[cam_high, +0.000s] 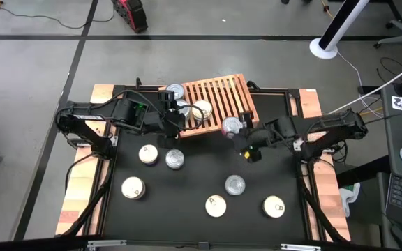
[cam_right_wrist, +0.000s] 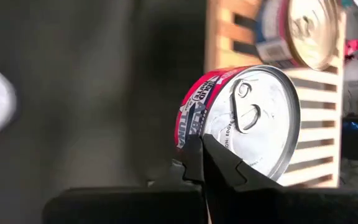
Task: Stack canned seafood by type on shelf
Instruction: Put the red tuna can on the shelf
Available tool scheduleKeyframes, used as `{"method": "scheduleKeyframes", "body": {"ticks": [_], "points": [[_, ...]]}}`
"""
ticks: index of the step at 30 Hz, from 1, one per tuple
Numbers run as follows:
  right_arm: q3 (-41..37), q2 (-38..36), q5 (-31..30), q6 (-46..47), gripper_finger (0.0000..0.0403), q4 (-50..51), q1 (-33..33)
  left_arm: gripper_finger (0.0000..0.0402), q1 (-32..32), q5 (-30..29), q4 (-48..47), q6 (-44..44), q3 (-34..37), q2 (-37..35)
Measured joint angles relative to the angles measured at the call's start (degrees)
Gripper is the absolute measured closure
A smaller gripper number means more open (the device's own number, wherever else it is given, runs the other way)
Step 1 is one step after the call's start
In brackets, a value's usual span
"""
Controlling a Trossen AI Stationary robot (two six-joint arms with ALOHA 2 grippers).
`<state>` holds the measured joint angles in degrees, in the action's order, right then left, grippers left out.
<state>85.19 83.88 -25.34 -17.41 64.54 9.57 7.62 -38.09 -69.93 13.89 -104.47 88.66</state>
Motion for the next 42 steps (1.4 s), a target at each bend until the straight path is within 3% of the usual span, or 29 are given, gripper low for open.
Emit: {"method": "scheduleKeyframes", "body": {"ticks": [12, 24, 33, 42], "points": [[0.0, 0.0, 0.99, -17.19, 0.0403, -4.96, -15.85, 0.0156, 0.0, 0.0, 0.02, 0.02, 0.0, 0.04], [-0.02, 3.01, 11.49, -30.28, 0.0403, -16.56, -29.33, 0.0156, 0.0, 0.0, 0.09, -0.24, 0.0, 0.04], [-0.02, 9.48, 12.59, -35.54, 0.0403, -21.55, -34.81, 0.0156, -0.15, 0.0, 0.12, -0.36, 0.0, 0.07], [0.11, 10.73, 12.75, -37.13, 0.0403, -22.16, -35.5, 0.0156, -0.15, 0.0, 0.11, -0.42, 0.0, 0.07]]}}
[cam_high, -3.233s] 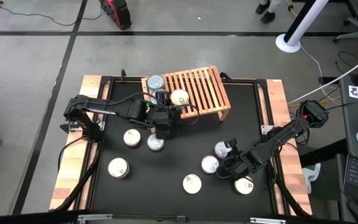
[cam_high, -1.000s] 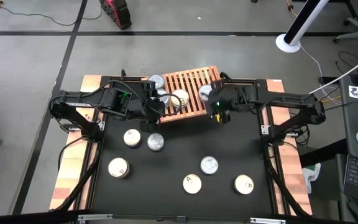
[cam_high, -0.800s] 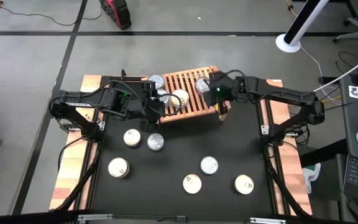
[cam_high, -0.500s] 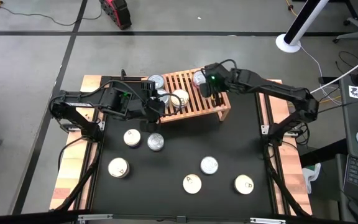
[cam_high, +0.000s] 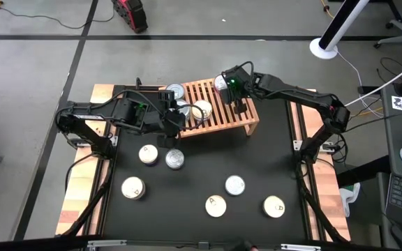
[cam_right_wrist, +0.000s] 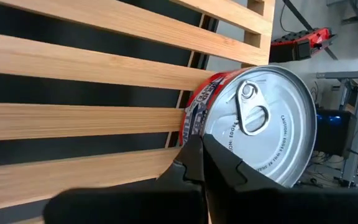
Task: Stack canned seafood by type on shelf
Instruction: Put the red tuna can on the shelf
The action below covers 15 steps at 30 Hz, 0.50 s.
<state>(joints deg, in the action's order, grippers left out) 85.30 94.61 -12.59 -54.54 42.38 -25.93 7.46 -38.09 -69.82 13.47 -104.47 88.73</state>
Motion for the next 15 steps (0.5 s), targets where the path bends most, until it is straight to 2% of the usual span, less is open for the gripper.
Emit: {"method": "scheduleKeyframes", "body": {"ticks": [8, 15], "points": [[-0.17, 0.26, -0.71, 0.0, 0.0394, -2.95, 0.0, 0.0156, 0.0, 0.0, 0.0, 0.0, 0.0, 0.0], [-0.17, 0.28, -0.31, 0.0, 0.0367, -3.51, 0.02, 0.0156, 0.0, 0.0, 0.0, 0.0, 0.0, 0.0]]}}
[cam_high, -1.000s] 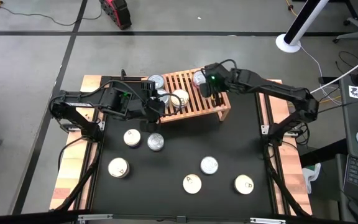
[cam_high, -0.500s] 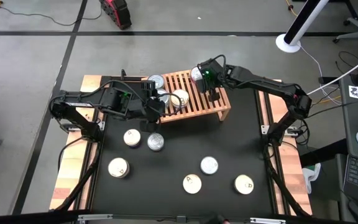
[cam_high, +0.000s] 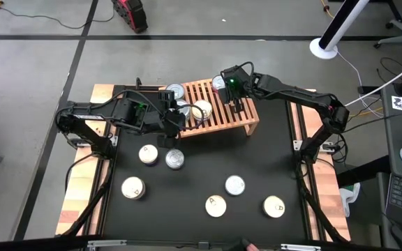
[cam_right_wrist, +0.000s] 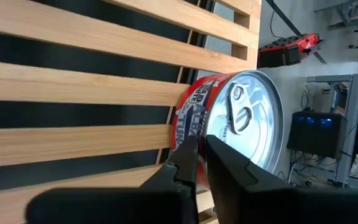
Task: Stack canned seafood by type on shelf
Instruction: Put the red tuna can on the shelf, then put the yellow tuna can on the shelf
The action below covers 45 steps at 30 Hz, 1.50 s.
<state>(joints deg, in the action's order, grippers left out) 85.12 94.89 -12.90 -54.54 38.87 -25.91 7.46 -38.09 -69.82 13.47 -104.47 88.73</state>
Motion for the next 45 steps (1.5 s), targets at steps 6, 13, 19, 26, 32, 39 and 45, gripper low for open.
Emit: {"method": "scheduleKeyframes", "body": {"ticks": [6, 13, 19, 26, 32, 39, 45], "points": [[-0.01, 0.0, 0.52, 0.02, 0.0317, -0.21, 0.0, 0.0156, 0.0, 0.0, 0.0, 0.0, 0.0, 0.0], [0.0, -0.02, -4.49, 0.02, 0.0258, -1.3, 0.07, 0.0156, 0.0, 0.0, 0.0, 0.0, 0.0, 0.02], [0.31, -0.09, -18.13, 0.01, 0.0245, -1.42, 1.48, 0.0156, 0.0, 0.0, 0.0, -0.02, 0.0, 0.02], [0.37, -1.1, -20.97, 0.01, 0.0248, -0.28, 6.49, 0.0156, 0.0, 0.01, -0.02, -1.01, 0.0, 0.02], [0.39, -2.91, -21.02, 2.24, 0.0248, 2.68, 12.64, 0.0156, 0.4, 0.79, -0.3, -3.99, 0.0, 0.02], [0.42, -5.37, -20.9, 13.93, 0.0248, 7.79, 20.14, 0.0156, 1.42, 11.64, -0.26, -11.32, 0.02, 0.25], [0.48, -5.77, -18.98, 21.89, 0.0248, 12.9, 25.95, 0.0156, 4.24, 16.5, -0.45, -18.27, 2.93, 0.92]]}}
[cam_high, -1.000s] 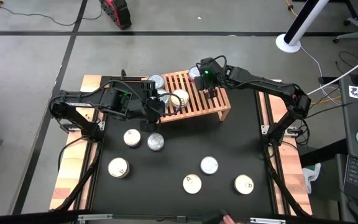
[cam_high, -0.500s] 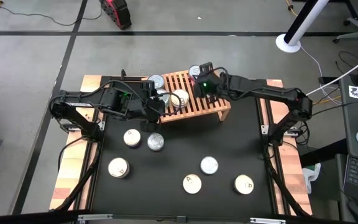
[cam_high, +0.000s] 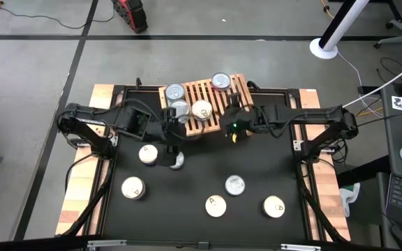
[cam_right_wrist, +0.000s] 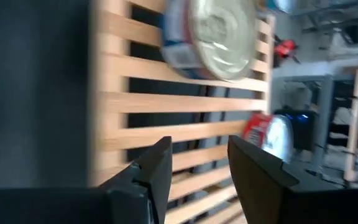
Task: Stack canned seafood by type on shelf
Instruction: Put the yellow tuna can on the shelf
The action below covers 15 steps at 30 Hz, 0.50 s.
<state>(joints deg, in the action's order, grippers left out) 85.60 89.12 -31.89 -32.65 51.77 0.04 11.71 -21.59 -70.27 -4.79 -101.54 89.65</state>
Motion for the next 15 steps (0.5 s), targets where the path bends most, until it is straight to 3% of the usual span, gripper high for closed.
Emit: {"method": "scheduleKeyframes", "body": {"ticks": [7, 15], "points": [[0.0, 0.02, 4.72, 4.11, 0.0249, 2.43, 5.98, 0.0156, 3.8, 0.55, 0.35, -8.3, 9.92, 0.07], [0.0, 0.04, 8.1, 7.17, 0.0249, 2.33, 10.33, 0.0156, 7.17, 0.52, 7.72, -16.67, 22.26, 0.07]]}}
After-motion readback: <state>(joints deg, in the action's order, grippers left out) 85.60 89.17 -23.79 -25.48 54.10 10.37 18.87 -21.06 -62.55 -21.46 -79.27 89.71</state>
